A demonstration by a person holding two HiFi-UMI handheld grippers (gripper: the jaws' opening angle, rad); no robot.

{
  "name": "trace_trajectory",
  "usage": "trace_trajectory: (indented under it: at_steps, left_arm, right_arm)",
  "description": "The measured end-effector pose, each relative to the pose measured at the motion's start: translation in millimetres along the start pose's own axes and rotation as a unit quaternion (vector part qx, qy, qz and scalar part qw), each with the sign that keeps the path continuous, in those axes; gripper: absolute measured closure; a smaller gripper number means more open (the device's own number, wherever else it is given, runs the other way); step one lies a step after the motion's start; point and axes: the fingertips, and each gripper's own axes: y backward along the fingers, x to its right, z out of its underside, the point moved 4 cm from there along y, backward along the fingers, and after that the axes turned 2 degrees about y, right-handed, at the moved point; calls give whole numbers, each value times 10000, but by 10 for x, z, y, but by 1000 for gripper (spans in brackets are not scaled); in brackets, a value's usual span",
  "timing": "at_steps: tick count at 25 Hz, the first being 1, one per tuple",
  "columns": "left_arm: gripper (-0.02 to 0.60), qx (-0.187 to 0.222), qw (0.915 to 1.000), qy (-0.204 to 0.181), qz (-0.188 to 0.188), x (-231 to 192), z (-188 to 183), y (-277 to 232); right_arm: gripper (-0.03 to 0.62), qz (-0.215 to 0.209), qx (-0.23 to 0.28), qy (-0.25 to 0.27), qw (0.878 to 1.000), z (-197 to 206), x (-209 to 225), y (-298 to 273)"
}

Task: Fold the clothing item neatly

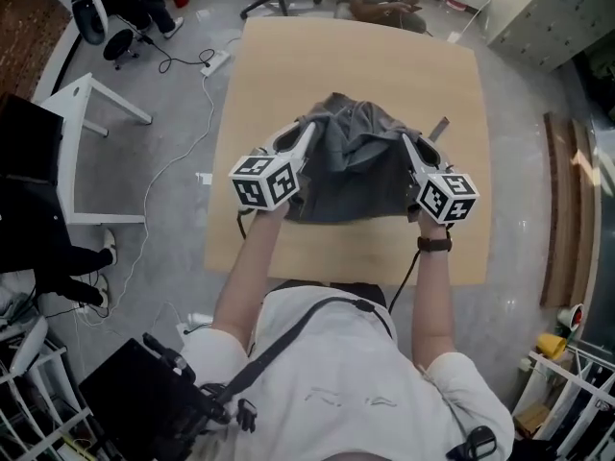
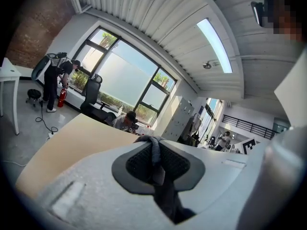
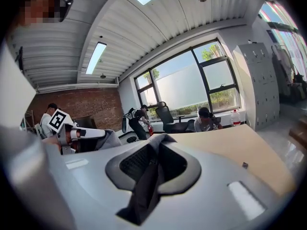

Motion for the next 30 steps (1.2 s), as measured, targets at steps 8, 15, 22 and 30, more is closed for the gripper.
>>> trace_trajectory:
  at_steps: [8,15,22,30]
  left_arm:
    - [543,-793,9965,96,-257,-495,240,-1268]
    - [490,-1618,9817,126,-995,-1166,719,-2060]
    - [396,-2087,9674,-405,-1377,-1369,986,-1907]
    - [580,-1687,9804,-444,-920,-1040,1056,-1336]
  right_arm:
    - [542,232,-593,-77,9979,185,840,-962]
    - [485,354,-1649,-120,9856,807,1324,-1799]
    - [233,655,-1761,-34,9822,1086,1606,-1768]
    - [422,338,-1326,-104,9905,1044,985,-1450]
